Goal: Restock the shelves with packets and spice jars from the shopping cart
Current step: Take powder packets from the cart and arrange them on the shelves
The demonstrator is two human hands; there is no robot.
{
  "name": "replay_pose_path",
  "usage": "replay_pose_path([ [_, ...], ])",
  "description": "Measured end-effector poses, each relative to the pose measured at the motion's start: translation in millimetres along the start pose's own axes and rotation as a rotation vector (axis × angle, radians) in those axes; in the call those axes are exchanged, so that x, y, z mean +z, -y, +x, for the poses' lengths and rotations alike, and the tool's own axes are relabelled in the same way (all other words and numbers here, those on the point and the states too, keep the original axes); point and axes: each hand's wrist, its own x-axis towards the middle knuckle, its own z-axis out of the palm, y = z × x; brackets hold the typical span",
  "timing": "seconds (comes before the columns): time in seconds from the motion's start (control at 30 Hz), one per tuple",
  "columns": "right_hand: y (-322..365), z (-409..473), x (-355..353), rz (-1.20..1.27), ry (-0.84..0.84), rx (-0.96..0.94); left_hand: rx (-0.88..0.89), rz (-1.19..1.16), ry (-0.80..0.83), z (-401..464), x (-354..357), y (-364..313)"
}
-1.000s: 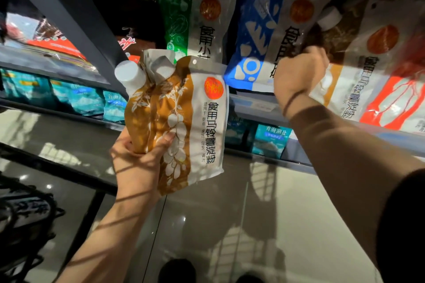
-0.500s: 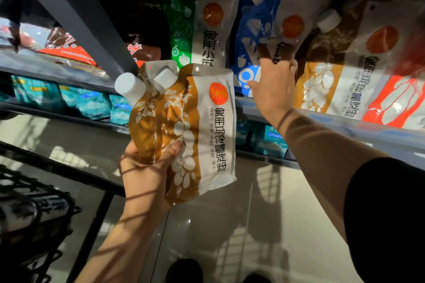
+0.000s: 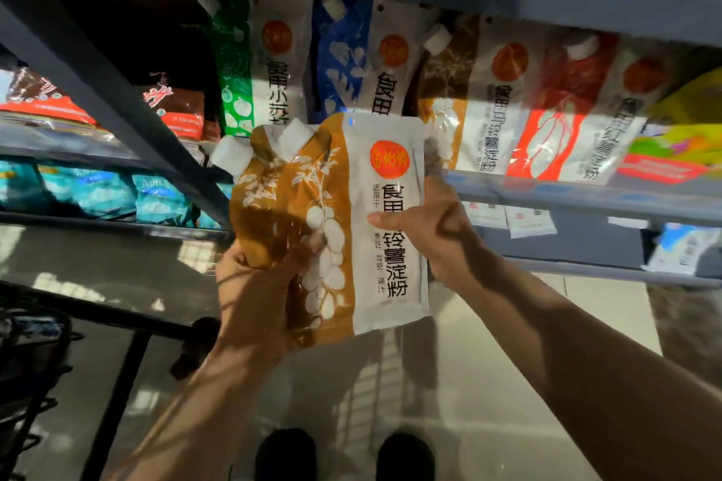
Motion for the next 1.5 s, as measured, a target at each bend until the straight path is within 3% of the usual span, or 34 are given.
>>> replay_pose_path([
  [0.2,-9.0,-20.4,-61.0,0.400,-0.091,-0.041,-0.152,0.135,0.075,-18.3,37.3,15.0],
  [0.4,10.5,4.8,-111.6,0.309,-0.456,-0.188,0.013,0.194,0.093,-10.8,51.4,13.8],
  [0.53,29.0,32.9,-129.3,0.331,-0.538,-0.290,0.046,0.236,-0.007,-2.7,47.6,19.9],
  [0.6,39.2,49.8,-131.2,0.304,-0.599,-0.247,0.063,0.268,-0.056,1.2,43.7,23.2],
  [0.77,45.3,81.7,-120.8,0.351,-0.591,-0.180,0.069,0.296,-0.103,5.6,42.9,25.9],
  [0.97,26.1,93.5,-116.1,0.324,-0.533,-0.123,0.031,0.247,-0.030,9.8,52.5,24.0],
  [1.1,20.8,93.8,-122.1,0.187,-0.529,-0.126,0.052,0.221,0.051,9.7,60.9,22.2],
  [1.2,7.2,94.6,-119.0,-0.346,-0.747,-0.187,0.056,0.192,0.072,11.7,62.9,20.3],
  [1.27,-10.6,87.0,-114.1,-0.535,-0.860,-0.269,0.055,0.155,0.079,13.4,62.3,17.7],
  [1.33,-34.5,75.2,-115.8,-0.644,-0.731,-0.467,0.054,0.121,0.087,14.8,61.2,14.9],
  [1.4,-40.1,65.5,-115.1,-0.459,-0.582,-0.660,0.063,0.115,0.127,16.4,61.0,11.5],
  [1.43,-38.9,63.9,-115.1,-0.384,-0.528,-0.636,0.064,0.114,0.143,18.0,60.2,10.2],
  [1.47,-34.3,69.3,-117.4,-0.463,-0.526,-0.669,0.063,0.112,0.158,20.5,58.7,9.9],
  [1.5,-28.3,74.7,-120.8,-0.721,-0.539,-0.723,0.058,0.107,0.167,22.5,57.7,8.9],
])
